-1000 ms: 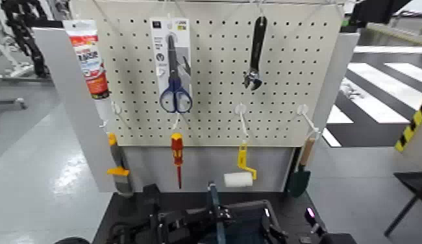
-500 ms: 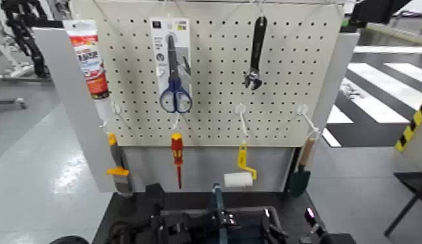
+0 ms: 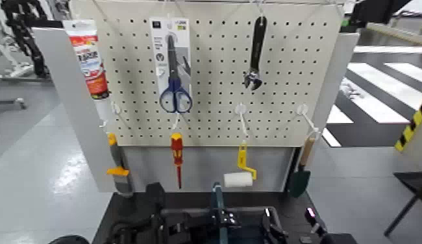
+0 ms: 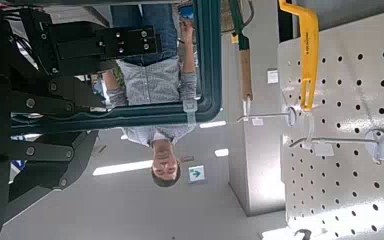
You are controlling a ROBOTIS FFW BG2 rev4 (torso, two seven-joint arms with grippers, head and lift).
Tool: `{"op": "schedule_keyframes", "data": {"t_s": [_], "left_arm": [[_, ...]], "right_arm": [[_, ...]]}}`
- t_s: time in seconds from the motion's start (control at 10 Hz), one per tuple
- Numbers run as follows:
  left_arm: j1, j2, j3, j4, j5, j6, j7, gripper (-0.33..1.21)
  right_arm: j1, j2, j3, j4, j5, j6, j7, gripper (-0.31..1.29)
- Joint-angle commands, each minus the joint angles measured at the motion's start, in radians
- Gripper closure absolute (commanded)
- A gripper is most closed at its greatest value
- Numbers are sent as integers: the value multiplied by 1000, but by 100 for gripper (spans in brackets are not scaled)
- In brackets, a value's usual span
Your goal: Grasp the handle of the crate.
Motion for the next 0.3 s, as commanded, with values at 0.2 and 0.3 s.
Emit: {"op": "schedule_keyframes", "data": {"t_s": [0.2, 0.3], "left_arm": [[-2, 0, 1, 2, 0, -1, -1, 119], [-2, 0, 1, 2, 0, -1, -1, 119]], "right_arm": [[0, 2, -5, -2, 8, 2, -1, 15], [0, 2, -5, -5, 11, 10, -1, 15]]}}
